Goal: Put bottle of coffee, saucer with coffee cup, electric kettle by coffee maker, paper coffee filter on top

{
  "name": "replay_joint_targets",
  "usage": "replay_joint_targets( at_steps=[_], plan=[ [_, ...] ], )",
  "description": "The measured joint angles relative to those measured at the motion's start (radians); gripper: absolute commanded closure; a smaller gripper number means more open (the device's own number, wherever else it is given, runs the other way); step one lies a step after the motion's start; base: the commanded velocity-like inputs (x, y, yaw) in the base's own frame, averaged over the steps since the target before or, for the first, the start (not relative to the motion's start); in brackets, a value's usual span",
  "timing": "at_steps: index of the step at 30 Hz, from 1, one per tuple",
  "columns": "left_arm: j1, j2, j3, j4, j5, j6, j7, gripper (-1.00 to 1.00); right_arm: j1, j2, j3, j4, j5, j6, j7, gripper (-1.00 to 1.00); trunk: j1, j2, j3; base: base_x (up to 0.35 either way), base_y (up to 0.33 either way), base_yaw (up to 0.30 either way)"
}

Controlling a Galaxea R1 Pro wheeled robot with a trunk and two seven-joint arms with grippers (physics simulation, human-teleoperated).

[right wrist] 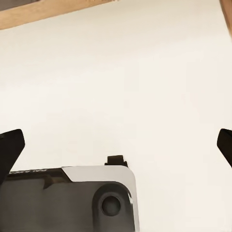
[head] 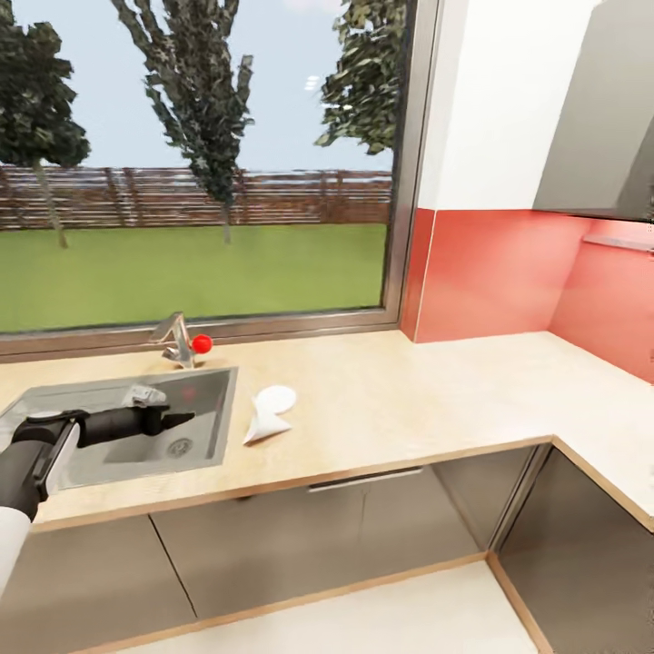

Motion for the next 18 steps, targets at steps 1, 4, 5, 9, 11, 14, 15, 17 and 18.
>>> replay_joint_targets(
  at_steps=[1, 4, 5, 9, 11, 14, 15, 17, 18],
  plan=[
    [0.001, 0.0, 0.0, 0.002, 0.0, 0.0, 0.0, -1.0, 0.0, 0.0, 0.0, 0.0, 0.0, 0.0, 0.0, -1.0, 0.0, 0.0, 0.0, 0.182, 0.206, -0.3],
    [0.017, -0.003, 0.001, 0.006, 0.0, -0.003, -0.001, -1.0, 0.0, 0.0, 0.0, 0.0, 0.0, 0.0, 0.0, -1.0, 0.0, 0.0, 0.0, 0.135, 0.131, -0.299],
    [0.02, -0.003, -0.001, 0.006, 0.0, -0.003, -0.001, -1.0, 0.0, 0.0, 0.0, 0.0, 0.0, 0.0, 0.0, -1.0, 0.0, 0.0, 0.0, 0.06, 0.054, -0.279],
    [0.025, -0.005, -0.015, 0.006, 0.0, -0.004, -0.002, -1.0, 0.0, 0.0, 0.0, 0.0, 0.0, 0.0, 0.0, -1.0, 0.0, 0.0, 0.0, 0.025, 0.022, -0.133],
    [0.034, -0.008, -0.026, 0.006, 0.001, -0.005, -0.002, -1.0, 0.0, 0.0, 0.0, 0.0, 0.0, 0.0, 0.0, -1.0, 0.0, 0.0, 0.0, 0.004, 0.003, -0.02],
    [0.054, -0.03, -0.034, 0.006, 0.0, -0.006, -0.003, -1.0, 0.0, -0.001, 0.0, 0.0, 0.0, 0.0, 0.0, -1.0, 0.0, 0.0, 0.0, 0.001, 0.001, -0.013],
    [0.056, -0.037, -0.036, 0.006, 0.0, -0.006, -0.003, -1.0, 0.0, -0.001, 0.0, 0.0, 0.0, 0.0, 0.0, -1.0, 0.0, 0.0, 0.0, 0.0, 0.0, -0.08],
    [0.06, -0.048, -0.037, 0.007, -0.001, -0.006, -0.002, -1.0, 0.0, -0.001, 0.0, 0.0, 0.0, 0.0, 0.0, -1.0, 0.0, 0.0, 0.0, 0.0, 0.0, -0.156],
    [0.06, -0.05, -0.038, 0.007, -0.001, -0.006, -0.002, -1.0, 0.0, -0.001, 0.0, 0.0, 0.0, 0.0, 0.0, -1.0, 0.0, 0.0, 0.0, 0.0, 0.0, -0.203]
  ],
)
